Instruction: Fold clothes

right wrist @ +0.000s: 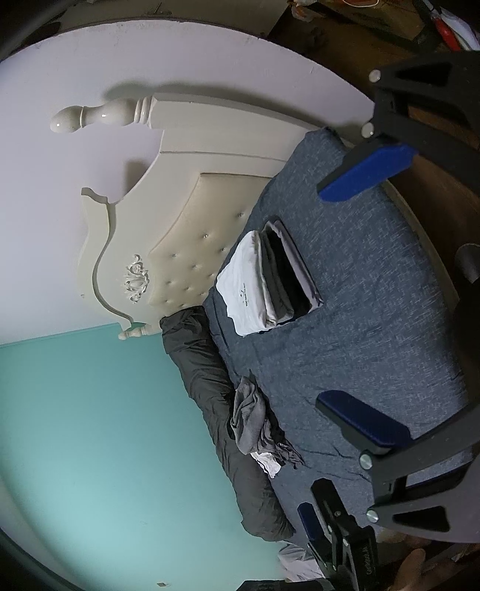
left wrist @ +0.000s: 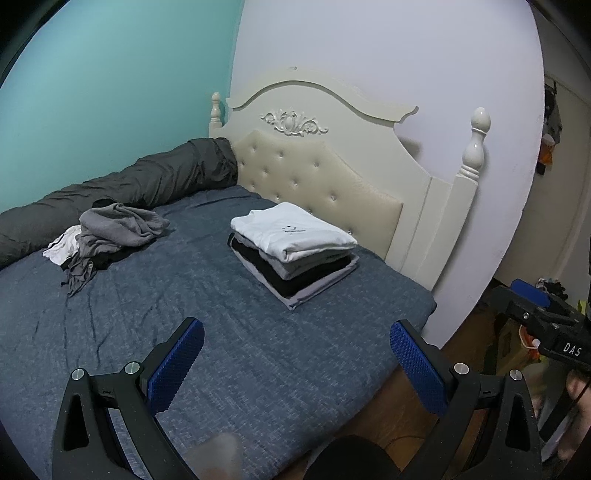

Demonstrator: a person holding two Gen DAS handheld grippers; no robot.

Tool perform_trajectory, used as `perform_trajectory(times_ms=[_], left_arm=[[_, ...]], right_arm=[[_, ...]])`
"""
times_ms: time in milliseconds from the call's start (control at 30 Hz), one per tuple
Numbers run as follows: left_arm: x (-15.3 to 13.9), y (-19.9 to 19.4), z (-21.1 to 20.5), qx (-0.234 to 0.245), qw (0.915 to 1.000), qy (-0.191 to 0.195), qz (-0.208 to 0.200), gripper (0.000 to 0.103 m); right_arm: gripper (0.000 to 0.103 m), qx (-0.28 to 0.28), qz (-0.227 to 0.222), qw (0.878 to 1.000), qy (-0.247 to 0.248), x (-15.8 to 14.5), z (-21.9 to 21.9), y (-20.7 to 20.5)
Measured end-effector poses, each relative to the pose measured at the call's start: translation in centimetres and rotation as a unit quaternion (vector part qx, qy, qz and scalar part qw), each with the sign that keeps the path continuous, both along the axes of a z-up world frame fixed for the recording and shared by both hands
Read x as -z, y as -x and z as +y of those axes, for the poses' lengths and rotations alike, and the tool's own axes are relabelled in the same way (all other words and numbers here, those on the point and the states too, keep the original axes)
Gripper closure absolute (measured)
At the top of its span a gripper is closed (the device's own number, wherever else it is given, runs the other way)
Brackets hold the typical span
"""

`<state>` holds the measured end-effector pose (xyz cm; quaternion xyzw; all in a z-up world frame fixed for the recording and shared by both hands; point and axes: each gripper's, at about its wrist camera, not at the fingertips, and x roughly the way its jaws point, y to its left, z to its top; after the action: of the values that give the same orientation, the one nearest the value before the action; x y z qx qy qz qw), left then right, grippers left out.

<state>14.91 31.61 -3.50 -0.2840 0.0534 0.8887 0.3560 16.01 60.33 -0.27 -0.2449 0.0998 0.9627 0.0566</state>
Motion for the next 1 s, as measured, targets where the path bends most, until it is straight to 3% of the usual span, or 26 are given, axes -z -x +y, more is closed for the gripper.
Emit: perform_trajectory(times_ms=[1000], left_arm=[[0.7,-0.6,-0.2,0.0,0.9999,0.011,0.006,0.0]], right_arm=[[0.0,-0.001,-0.02,1.0,0.005,1.8,-0.2,0.0]])
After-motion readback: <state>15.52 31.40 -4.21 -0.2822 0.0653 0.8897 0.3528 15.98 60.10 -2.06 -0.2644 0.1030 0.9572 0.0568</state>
